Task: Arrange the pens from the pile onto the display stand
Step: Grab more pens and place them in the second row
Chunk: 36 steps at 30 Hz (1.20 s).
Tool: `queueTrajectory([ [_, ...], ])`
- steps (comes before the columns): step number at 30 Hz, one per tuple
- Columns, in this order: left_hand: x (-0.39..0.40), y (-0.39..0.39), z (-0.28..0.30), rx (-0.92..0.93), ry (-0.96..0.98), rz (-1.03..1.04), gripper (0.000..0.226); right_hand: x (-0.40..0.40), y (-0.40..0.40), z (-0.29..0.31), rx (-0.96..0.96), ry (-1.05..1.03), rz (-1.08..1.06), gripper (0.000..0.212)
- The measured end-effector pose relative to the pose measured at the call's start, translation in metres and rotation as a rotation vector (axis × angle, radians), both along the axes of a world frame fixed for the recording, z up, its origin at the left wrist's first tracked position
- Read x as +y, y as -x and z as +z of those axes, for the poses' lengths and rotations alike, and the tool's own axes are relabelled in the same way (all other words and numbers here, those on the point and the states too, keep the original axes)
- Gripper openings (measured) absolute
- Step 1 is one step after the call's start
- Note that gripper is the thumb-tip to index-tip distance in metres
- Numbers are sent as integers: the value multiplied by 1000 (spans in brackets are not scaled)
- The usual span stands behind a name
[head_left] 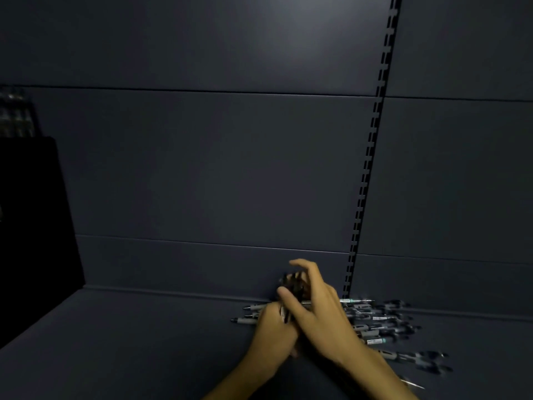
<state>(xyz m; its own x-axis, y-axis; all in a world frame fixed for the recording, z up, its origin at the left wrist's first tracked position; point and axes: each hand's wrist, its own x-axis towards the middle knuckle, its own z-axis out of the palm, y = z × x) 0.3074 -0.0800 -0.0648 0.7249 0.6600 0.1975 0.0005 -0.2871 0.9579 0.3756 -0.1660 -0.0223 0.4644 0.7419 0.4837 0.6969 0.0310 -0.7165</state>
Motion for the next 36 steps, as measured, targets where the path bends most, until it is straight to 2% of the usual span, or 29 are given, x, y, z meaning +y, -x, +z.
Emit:
queueTrajectory([
  [4,14,8,13,-15,31,102,27,0,-5,11,241,-88,-76,27],
  [7,27,17,21,90,-2,132,31,1,-4,14,269,-79,-84,20],
  [11,35,34,34,209,-205,112,28,10,6,14,281,11,22,24],
  [14,47,50,47,265,-324,119,25,20,18,18,313,-8,60,24],
  [16,58,61,53,297,-372,110,22,30,29,20,334,-33,52,32],
  [18,71,76,58,309,-415,97,22,44,42,20,340,-40,32,41],
  [22,104,110,67,307,-456,53,21,77,77,24,365,-66,31,28],
  [31,184,188,81,309,-523,2,26,154,170,40,532,-286,-162,34],
  [36,194,215,89,289,-521,-9,26,163,200,49,560,-314,-85,29],
])
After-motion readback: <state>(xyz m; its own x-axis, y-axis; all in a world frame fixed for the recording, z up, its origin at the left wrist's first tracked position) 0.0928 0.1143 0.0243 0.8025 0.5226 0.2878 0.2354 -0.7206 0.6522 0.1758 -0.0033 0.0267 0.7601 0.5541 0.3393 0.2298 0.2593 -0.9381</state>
